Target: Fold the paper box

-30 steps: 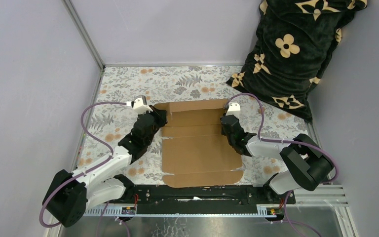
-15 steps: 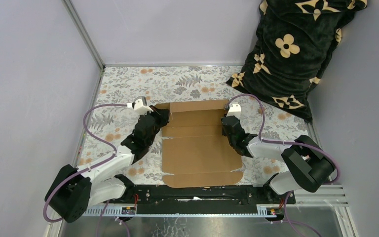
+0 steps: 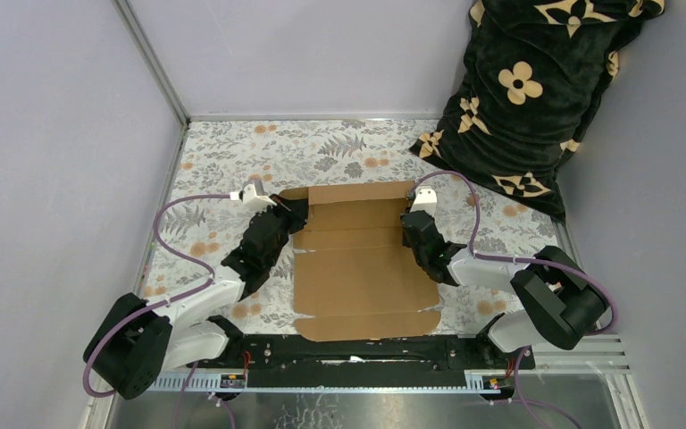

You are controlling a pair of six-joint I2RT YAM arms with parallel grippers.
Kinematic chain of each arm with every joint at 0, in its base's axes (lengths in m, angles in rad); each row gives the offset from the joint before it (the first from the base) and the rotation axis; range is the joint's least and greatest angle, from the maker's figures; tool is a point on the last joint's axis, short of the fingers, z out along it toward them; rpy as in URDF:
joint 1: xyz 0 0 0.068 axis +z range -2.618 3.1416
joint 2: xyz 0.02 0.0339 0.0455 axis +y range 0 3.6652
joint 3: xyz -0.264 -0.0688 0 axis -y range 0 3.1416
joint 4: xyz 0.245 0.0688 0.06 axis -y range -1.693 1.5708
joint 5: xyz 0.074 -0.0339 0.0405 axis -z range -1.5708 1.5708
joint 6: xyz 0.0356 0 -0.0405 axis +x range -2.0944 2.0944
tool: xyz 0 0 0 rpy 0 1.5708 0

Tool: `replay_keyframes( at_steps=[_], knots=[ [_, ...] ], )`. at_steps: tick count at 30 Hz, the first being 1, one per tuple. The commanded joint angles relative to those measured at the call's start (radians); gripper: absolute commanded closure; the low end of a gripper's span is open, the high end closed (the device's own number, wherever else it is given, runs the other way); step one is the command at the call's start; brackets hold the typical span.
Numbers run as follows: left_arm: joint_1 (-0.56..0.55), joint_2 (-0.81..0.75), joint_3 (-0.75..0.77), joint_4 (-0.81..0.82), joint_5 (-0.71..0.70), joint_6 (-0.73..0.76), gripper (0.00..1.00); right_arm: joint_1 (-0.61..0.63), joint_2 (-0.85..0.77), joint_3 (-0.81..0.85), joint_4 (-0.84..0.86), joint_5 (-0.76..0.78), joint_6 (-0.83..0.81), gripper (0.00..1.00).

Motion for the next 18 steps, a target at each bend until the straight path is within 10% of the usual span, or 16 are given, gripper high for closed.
replay_keyframes(
  at_steps=[1, 18],
  knots=[
    [-0.004, 0.012, -0.021, 0.123, 0.018, -0.052, 0.91, 0.02, -0.021, -0.01, -0.038, -0.005, -0.004, 0.95],
    [-0.003, 0.078, -0.107, 0.391, 0.039, -0.167, 0.91, 0.028, -0.062, -0.024, -0.052, 0.0, -0.001, 0.95]
  ],
)
